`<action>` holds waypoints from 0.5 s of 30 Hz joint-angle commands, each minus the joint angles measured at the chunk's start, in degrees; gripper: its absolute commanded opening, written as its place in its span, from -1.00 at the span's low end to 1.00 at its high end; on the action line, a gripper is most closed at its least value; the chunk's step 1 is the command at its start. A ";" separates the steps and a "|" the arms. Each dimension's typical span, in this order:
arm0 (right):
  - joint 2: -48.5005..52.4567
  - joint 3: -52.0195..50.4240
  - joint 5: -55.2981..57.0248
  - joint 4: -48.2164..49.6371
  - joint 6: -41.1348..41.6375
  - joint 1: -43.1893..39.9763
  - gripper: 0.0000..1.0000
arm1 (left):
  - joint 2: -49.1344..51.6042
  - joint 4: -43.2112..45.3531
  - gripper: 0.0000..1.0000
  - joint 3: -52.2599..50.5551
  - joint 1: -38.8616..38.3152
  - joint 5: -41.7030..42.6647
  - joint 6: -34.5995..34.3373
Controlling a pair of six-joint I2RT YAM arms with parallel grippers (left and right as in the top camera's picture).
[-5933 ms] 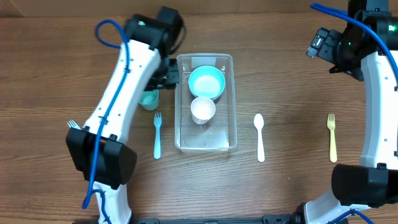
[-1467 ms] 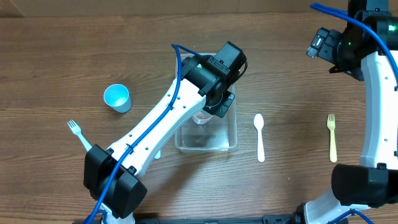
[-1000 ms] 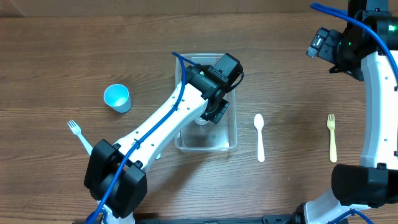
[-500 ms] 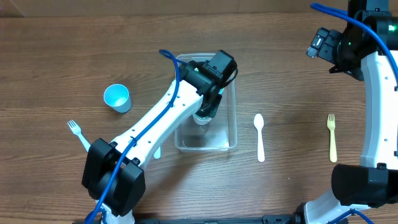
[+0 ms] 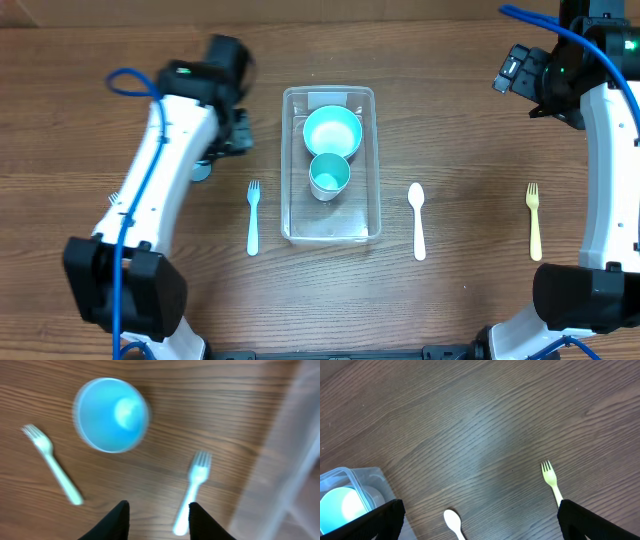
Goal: Pack container
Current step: 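Move the left gripper to the light-blue cup and grasp its rim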
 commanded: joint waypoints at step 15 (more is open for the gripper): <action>-0.44 0.28 0.00 0.15 0.31 0.07 1.00 | 0.00 16.17 0.31 -12.96 5.29 -1.44 26.56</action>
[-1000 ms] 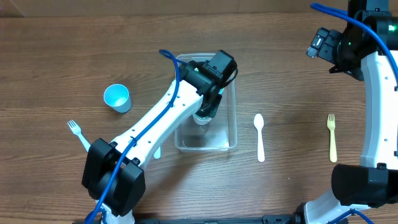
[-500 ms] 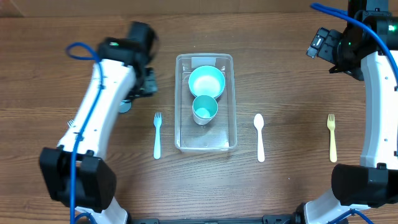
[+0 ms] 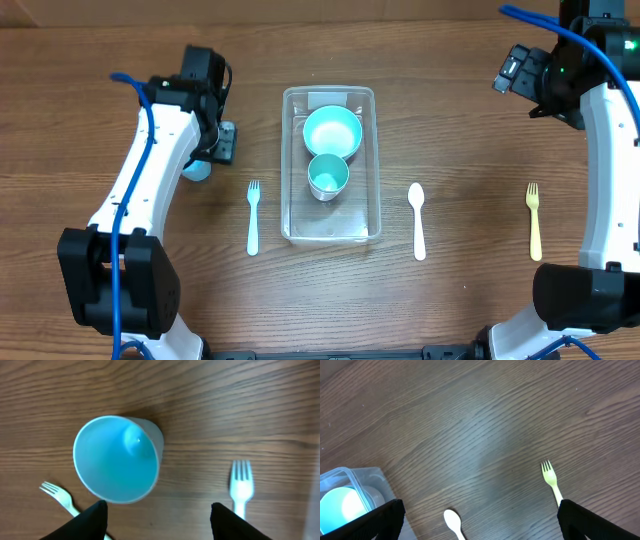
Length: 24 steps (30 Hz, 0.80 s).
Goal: Pack container
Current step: 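Move the left gripper to the light-blue cup and grasp its rim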
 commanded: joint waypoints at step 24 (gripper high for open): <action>-0.44 0.28 -0.02 0.11 0.31 0.07 1.00 | 0.76 16.37 -0.14 -10.73 3.02 2.29 14.91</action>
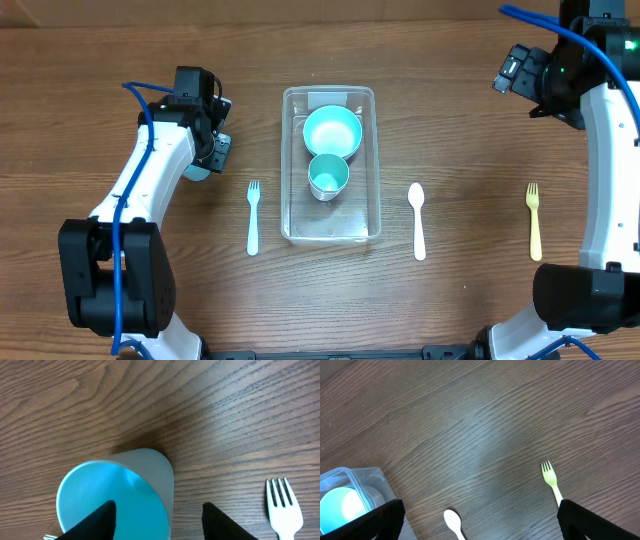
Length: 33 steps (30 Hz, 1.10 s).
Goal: Pack container
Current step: 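Move the left gripper to the light-blue cup and grasp its rim, then carry the light-blue cup over the container and stack it onto the green cup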
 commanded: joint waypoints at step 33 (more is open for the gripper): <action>-0.44 0.28 -0.04 0.13 0.33 0.07 1.00 | 3.67 -18.16 -0.92 23.15 -4.04 2.69 -8.98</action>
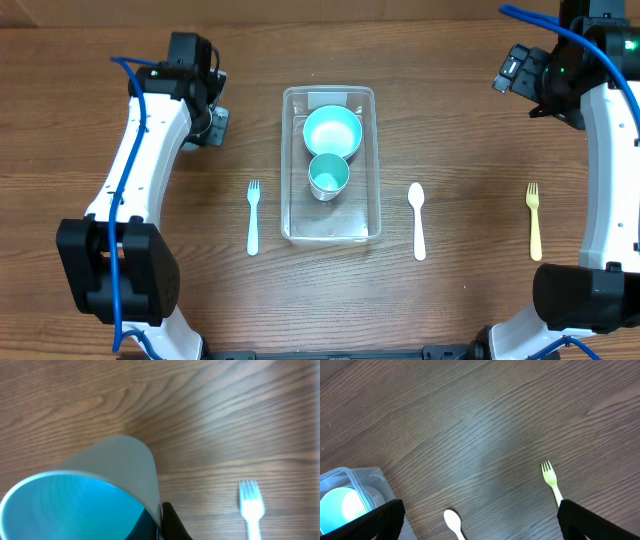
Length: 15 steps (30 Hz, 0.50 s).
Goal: Pack container
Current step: 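Carry the light-blue cup over the container and stack it onto the green cup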
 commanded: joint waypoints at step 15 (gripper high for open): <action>-0.44 0.28 -0.02 0.15 0.31 0.07 1.00 | 0.48 -16.37 -0.92 20.74 -24.70 20.26 -17.86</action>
